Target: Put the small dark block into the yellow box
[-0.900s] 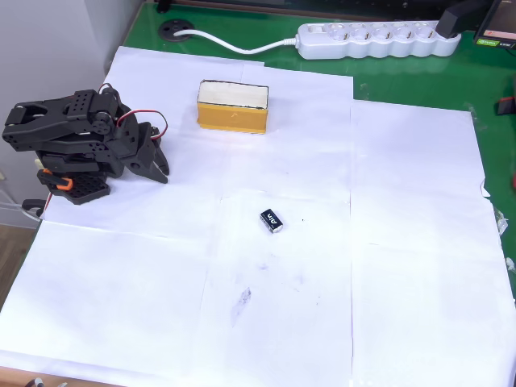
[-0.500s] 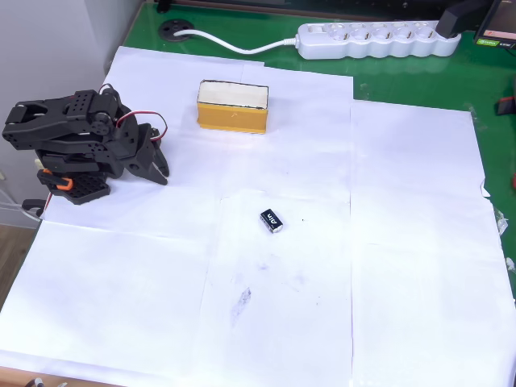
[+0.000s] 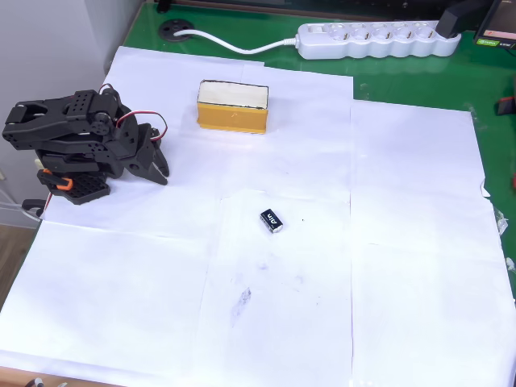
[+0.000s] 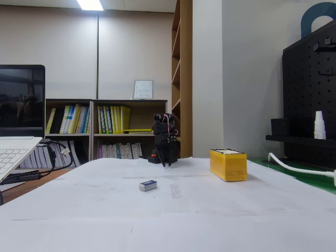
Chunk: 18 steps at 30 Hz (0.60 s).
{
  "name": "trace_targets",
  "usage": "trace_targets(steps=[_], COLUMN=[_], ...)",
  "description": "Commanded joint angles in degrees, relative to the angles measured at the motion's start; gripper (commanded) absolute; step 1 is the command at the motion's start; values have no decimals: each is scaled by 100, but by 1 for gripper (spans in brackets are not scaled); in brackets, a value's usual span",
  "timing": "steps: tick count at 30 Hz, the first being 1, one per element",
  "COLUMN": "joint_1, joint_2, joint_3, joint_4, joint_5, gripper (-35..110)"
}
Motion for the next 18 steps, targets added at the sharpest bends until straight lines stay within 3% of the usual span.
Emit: trace_targets(steps=[1, 7, 18], joint_1=[149, 202, -299], joint_2=[-9, 1890, 5361], joint_3=[132, 1582, 6346], joint_4=[439, -114, 1397], joint_5=[211, 299, 2276], gripper=[0, 0, 0])
